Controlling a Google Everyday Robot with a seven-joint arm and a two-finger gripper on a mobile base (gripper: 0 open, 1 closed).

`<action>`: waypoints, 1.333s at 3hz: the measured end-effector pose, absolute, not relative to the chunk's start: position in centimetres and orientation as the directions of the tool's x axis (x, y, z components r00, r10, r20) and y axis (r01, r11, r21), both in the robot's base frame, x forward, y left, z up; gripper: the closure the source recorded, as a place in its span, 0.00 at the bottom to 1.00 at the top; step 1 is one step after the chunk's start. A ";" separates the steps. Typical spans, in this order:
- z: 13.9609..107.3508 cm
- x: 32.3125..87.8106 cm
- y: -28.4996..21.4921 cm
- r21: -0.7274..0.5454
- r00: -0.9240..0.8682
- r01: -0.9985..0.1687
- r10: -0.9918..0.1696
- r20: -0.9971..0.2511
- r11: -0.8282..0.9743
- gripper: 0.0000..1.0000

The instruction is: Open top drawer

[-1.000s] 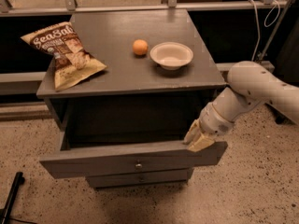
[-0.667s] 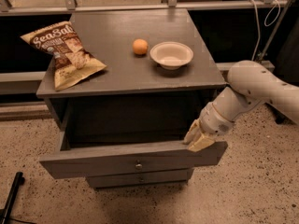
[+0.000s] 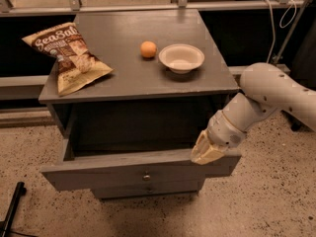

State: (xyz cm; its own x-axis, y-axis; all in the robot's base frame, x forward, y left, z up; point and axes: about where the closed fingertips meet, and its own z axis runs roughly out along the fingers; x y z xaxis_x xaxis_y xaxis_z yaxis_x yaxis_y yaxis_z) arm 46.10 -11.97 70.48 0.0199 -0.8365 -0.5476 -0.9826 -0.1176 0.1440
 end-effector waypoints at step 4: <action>71.4 50.4 -14.9 0.053 0.041 -0.995 -0.850 -0.524 -0.081 1.00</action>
Offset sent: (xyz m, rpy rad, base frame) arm 0.0253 -0.0178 0.0354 -0.0213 -0.1046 -0.0084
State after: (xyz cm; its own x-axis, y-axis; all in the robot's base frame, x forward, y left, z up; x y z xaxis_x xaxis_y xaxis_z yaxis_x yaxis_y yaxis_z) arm 50.37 -14.87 71.41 0.0407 -0.8505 -0.5244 -0.9953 -0.0806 0.0534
